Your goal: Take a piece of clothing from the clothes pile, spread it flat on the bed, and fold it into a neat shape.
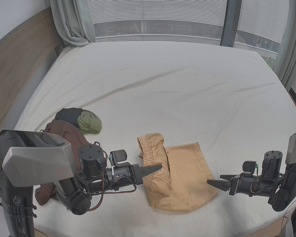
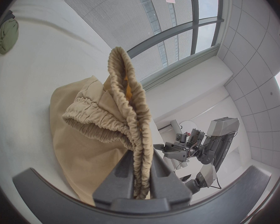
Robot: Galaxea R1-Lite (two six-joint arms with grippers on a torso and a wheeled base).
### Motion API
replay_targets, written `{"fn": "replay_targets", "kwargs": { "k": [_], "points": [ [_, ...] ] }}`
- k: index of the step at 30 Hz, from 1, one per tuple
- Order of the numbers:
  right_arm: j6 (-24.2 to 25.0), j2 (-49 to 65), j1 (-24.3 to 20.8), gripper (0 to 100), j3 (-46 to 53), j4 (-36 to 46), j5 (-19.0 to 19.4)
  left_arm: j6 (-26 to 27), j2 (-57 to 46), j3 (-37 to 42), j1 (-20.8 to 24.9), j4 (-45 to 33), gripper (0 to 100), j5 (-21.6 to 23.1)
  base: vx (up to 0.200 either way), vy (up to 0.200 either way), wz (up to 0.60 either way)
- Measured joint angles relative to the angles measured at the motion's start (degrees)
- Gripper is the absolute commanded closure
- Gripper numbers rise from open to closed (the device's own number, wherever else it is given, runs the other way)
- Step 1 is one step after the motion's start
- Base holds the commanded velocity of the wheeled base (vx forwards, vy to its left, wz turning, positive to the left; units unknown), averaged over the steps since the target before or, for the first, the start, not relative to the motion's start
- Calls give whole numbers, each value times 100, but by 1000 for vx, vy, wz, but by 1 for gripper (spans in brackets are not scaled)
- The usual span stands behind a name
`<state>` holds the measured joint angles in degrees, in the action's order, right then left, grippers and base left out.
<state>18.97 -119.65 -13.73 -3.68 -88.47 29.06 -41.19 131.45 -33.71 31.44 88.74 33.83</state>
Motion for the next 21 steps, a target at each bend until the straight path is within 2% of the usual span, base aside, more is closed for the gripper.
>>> {"fn": "replay_targets", "kwargs": {
  "k": [8,21],
  "points": [
    [0,24,4,0,-12,-2,0,-104,165,-271,271,5,100,-206,0,0,0],
    [0,88,59,0,-76,0,0,-115,529,-640,590,-79,100,-222,0,0,0]
  ]
}}
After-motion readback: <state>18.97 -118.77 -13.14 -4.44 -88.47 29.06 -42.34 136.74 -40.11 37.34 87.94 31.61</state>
